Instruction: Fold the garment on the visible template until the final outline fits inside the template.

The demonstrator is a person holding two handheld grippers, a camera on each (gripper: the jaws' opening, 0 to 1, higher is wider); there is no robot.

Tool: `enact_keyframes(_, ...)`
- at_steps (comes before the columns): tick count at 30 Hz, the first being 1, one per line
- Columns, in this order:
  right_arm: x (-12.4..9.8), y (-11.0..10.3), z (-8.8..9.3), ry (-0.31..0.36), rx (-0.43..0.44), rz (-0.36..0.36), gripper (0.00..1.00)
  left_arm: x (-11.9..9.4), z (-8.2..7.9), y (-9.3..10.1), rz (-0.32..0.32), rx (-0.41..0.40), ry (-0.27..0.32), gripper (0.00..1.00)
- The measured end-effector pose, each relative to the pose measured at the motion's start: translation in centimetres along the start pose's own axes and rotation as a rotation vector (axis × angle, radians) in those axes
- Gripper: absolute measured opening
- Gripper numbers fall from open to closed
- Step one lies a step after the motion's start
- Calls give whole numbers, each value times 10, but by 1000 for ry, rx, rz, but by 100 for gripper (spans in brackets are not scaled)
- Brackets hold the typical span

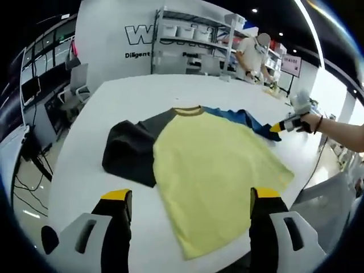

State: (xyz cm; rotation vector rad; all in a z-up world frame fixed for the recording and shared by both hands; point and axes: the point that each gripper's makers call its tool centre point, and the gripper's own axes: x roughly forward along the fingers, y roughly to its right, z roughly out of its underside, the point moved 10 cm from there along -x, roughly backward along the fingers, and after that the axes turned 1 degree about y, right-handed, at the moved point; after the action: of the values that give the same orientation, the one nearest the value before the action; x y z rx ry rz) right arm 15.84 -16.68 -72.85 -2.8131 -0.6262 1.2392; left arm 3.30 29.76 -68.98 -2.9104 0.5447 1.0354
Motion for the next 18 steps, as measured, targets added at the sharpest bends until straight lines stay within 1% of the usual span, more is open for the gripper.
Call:
enact_keyframes(2,-9,5,-9,26,21,20,0,0,-1,0,1,3,2,88)
enact_keyframes(5,-19,14,-18,66,3,76,0,0,-1,0,-2,8,1,88)
enact_keyframes(13,-35,18,-27,135,18,126,0,-3,-2,-1,-5,9,14,87)
enact_keyframes(18,-48,22,-39,210,40,172,0,-4,-3,-2,-2,10,26,88)
